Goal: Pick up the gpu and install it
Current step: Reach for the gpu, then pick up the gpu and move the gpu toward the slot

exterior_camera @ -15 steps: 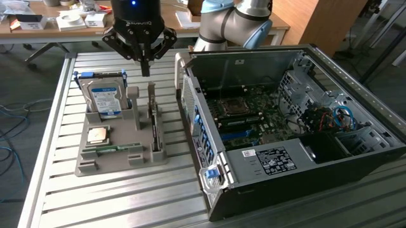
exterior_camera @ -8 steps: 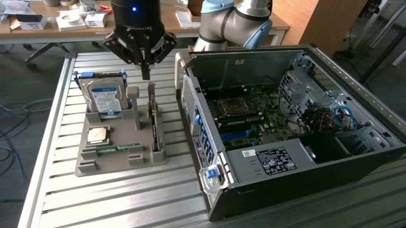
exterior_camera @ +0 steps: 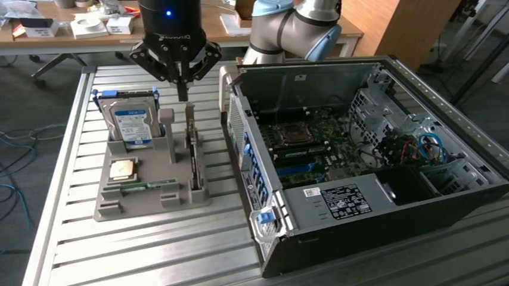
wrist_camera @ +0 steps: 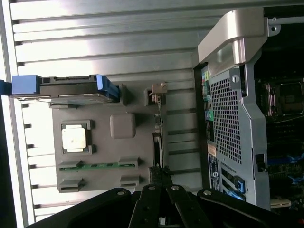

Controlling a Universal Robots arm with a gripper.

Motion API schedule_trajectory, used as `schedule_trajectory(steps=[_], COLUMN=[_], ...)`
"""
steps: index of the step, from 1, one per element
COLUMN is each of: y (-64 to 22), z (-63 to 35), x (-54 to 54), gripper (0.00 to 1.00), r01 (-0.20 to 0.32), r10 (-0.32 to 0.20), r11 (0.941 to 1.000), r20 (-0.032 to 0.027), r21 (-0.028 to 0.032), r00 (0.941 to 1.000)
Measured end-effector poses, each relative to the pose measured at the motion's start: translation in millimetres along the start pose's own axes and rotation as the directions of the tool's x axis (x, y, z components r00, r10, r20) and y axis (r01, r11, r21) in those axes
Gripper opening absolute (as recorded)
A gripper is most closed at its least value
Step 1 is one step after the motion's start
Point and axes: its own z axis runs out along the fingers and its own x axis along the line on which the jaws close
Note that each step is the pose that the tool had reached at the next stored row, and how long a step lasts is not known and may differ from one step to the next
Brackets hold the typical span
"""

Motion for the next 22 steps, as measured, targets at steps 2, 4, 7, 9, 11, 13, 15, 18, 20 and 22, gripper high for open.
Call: schedule_trajectory(steps=[2,4,7,9,11,13,15,18,20,22], y=[0.0,-0.1,-2.5,-2.8,-2.9,-2.9,-2.9,-2.9,-2.9,-2.9], z=[0.0,-0.1,-0.2,-0.2,-0.2,-0.2,-0.2,-0.2,-0.2,-0.2], x=[0.3,0.4,0.1,0.1,0.0,0.0,0.0,0.0,0.0,0.0], gripper=[0.11,0.11,0.11,0.11,0.11,0.11,0.11,0.11,0.11,0.11], r01=[0.0,0.0,0.0,0.0,0.0,0.0,0.0,0.0,0.0,0.0], r10=[0.0,0.0,0.0,0.0,0.0,0.0,0.0,0.0,0.0,0.0], r11=[1.0,1.0,1.0,1.0,1.0,1.0,1.0,1.0,1.0,1.0], r20=[0.0,-0.0002,-0.0002,-0.0001,-0.0001,-0.0002,-0.0002,-0.0002,-0.0001,-0.0001], r21=[0.0,0.0002,0.0002,0.0001,0.0001,0.0002,0.0002,0.0001,0.0002,0.0002], r00=[1.0,1.0,1.0,1.0,1.0,1.0,1.0,1.0,1.0,1.0])
